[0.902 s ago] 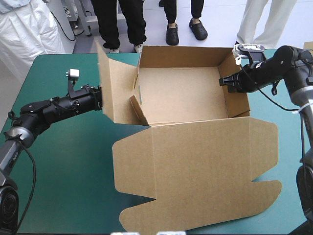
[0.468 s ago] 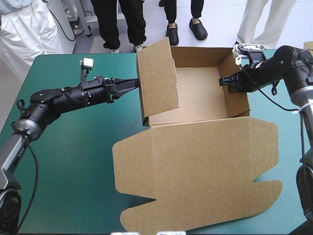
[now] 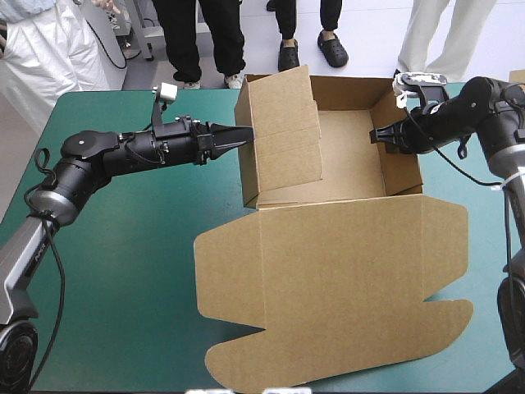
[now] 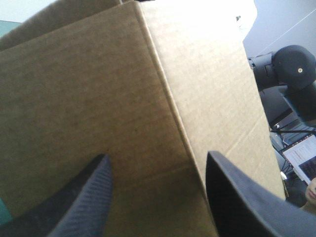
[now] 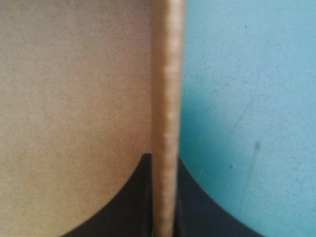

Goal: Fold the box

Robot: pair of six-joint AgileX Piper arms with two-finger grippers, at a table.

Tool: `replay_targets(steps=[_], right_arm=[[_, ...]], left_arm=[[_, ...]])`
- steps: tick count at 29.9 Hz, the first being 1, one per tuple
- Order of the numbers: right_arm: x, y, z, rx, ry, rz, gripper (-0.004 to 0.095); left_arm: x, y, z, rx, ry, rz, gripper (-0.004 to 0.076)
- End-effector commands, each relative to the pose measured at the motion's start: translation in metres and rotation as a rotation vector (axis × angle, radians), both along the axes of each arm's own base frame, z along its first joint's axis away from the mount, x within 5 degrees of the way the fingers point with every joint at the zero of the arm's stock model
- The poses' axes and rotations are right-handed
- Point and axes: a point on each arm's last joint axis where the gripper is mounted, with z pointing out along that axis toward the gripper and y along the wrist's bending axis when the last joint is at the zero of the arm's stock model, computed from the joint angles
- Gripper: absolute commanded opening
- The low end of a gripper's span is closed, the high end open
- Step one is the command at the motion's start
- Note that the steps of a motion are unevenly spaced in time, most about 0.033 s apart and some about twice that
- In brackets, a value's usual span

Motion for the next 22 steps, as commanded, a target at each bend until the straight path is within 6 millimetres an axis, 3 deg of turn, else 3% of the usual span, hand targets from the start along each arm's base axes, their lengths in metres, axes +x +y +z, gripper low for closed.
replay_targets(steps=[1,14,22], right_arm=[[-0.01,0.006,0.026,0.081,-0.087,-0.008,-0.0021],[-0.009,0.002,0.025,0.093,-0.06,-0.104,-0.0009],[-0.008,0.002,0.026,0.117,-0.06,-0.141,-0.0009]], left_arm=[[-0.015,-0.007,0.031,-0.03,-0.039,-0.033,0.0414],[-0.015,-0.009,0.066,0.322,-0.106,0.096,0.0454],[-0.009,-0.027,0.062,0.415,-0.073,0.098,0.0454]])
